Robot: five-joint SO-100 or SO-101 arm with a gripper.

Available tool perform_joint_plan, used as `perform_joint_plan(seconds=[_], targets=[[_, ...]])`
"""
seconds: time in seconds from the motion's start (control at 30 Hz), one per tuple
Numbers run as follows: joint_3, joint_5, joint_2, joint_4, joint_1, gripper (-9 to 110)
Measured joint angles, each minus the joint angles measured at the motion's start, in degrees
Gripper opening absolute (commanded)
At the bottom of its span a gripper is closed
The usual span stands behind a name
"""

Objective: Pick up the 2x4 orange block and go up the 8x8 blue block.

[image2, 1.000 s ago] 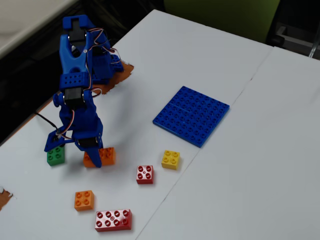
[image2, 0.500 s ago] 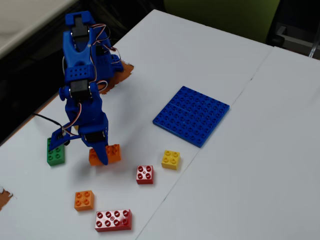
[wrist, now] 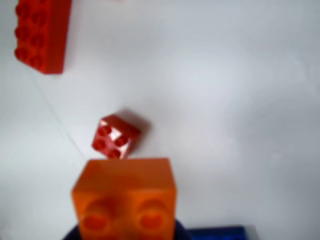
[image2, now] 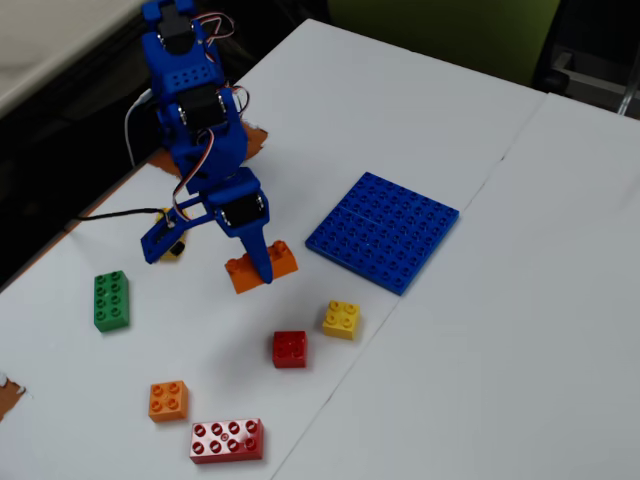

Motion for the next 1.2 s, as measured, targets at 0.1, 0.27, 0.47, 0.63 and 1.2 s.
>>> perform_joint_plan(seconds=[0.1,0.27,0.47,0.63,1.2], targets=[[0.0,0.0,1.9,0.4,-2.8,0],[-0.2,5.5,2.8,4.2,-5.6,0],[-0.7,14.7,3.2,11.2,-7.2,0],[-2.5,15.2,3.5,13.4,-9.1,0],[-4.7,-3.4,3.5,7.6,-19.3,0]])
